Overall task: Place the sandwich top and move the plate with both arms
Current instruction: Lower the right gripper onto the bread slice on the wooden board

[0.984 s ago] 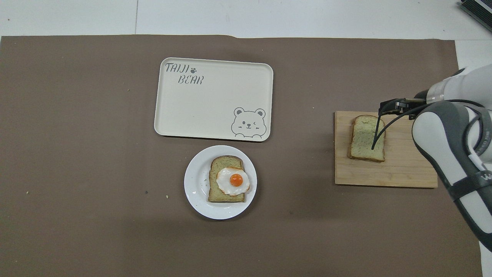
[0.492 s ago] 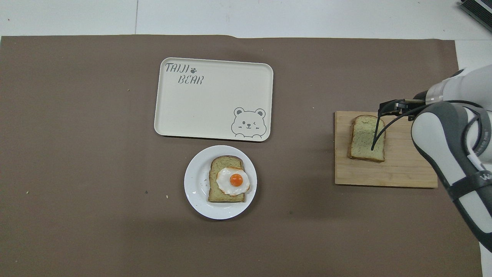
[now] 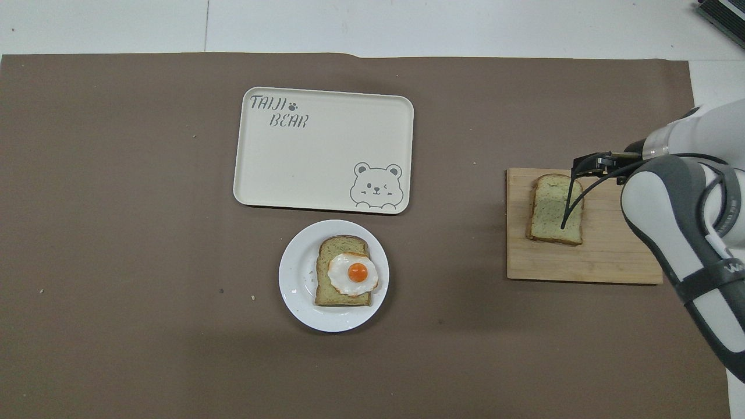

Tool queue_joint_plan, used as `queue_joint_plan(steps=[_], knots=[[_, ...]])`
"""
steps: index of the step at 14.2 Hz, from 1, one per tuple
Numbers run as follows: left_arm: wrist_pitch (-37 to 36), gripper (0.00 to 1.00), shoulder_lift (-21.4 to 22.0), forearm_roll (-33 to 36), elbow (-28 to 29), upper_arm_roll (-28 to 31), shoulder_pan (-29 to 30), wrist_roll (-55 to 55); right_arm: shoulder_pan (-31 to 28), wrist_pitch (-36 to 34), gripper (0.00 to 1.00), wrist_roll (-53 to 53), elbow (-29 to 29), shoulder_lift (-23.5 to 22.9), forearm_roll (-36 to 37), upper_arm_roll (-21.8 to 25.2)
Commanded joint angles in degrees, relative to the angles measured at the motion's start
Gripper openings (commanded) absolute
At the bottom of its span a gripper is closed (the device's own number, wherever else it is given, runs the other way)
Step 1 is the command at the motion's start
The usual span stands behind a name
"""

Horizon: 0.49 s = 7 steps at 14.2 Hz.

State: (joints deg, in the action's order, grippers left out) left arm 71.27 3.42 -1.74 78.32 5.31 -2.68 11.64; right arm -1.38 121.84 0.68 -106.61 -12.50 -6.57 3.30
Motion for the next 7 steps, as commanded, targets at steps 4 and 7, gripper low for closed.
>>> queue_joint_plan(steps=[4, 7], knots=[[-0.79, 1.0, 0.36, -0.28, -0.27, -0.3, 0.57, -0.31, -0.2, 7.79, 1.0, 1.6, -3.96, -2.09, -1.87, -0.49], [-0.79, 1.0, 0.36, -0.28, -0.27, -0.3, 0.57, -0.31, -0.55, 8.15, 1.0, 1.78, -5.01, -2.18, -1.87, -0.49]])
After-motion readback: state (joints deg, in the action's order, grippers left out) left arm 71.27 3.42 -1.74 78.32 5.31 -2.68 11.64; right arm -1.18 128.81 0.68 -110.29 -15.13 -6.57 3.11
